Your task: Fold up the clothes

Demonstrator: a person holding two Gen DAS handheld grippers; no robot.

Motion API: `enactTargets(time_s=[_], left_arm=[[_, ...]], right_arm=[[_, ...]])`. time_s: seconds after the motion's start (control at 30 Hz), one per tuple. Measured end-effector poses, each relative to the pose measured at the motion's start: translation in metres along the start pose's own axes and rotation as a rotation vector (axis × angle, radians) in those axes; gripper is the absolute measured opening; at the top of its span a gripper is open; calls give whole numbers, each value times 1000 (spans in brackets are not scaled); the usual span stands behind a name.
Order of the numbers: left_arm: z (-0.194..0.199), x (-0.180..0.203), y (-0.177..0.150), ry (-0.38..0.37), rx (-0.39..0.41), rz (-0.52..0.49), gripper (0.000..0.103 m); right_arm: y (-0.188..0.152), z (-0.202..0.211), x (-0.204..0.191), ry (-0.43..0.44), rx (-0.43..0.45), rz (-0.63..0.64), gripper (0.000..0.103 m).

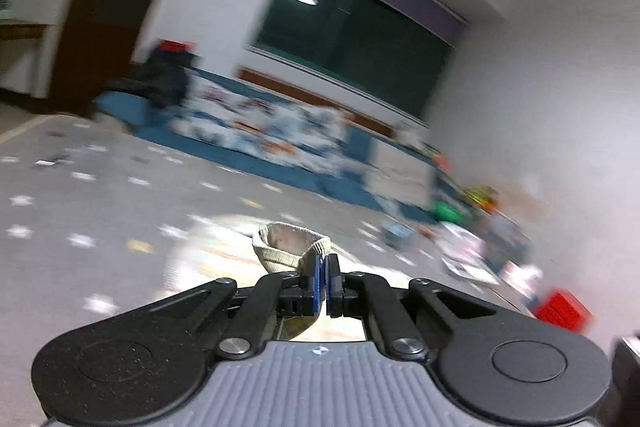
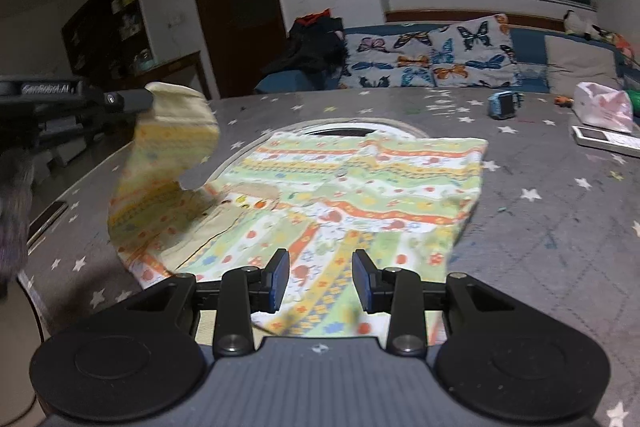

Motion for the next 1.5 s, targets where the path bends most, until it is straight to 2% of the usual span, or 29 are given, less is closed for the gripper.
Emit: enactTargets(time_s=[0.13, 0.27, 0.37, 0.47, 0.7, 0.87, 0.97, 1.07, 1.37, 1.47, 1.5], left_arm=[[-25, 27, -25, -99, -113, -45, 3], [-40, 42, -50, -139, -213, -99, 4], [-40, 43, -61, -170, -258, -134, 7], [-31, 36, -62, -157, -257, -144, 8], [-1, -14, -46, -27, -203, -124, 29], [11, -50, -41, 97, -190, -96, 29], [14, -65, -42, 150, -195, -79, 29], [15, -73, -44, 159, -200, -75, 29], [-2, -63, -38, 136, -206, -121, 29], [-13, -57, -34, 129, -213, -147, 29], [-17, -55, -32, 124, -214, -155, 29]], right_arm=[[1, 7, 15, -24, 19, -49, 34], [3, 10, 25, -26, 25, -91, 34], [6, 5, 26, -10, 19, -105, 34], [9, -7, 22, 23, -1, -114, 34], [13, -34, 17, 54, -25, -167, 34], [10, -43, 24, 56, -49, -234, 34], [10, -39, 30, 29, -26, -263, 34], [12, -35, 36, 32, -20, -286, 35], [-1, -51, 21, 31, -129, -201, 32], [-3, -50, 10, 5, -138, -142, 9], [-3, -49, 6, -7, -134, -119, 8]])
Point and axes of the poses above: each gripper's, at about its wrist camera, not at the fingertips, and z roughly against the way its jaws point, x to its right, y to its top, the point moved 1 cm from there along -z, roughly the way its jaws point, and after that the axes turned 4 degrees about y, right-handed, at the moved point
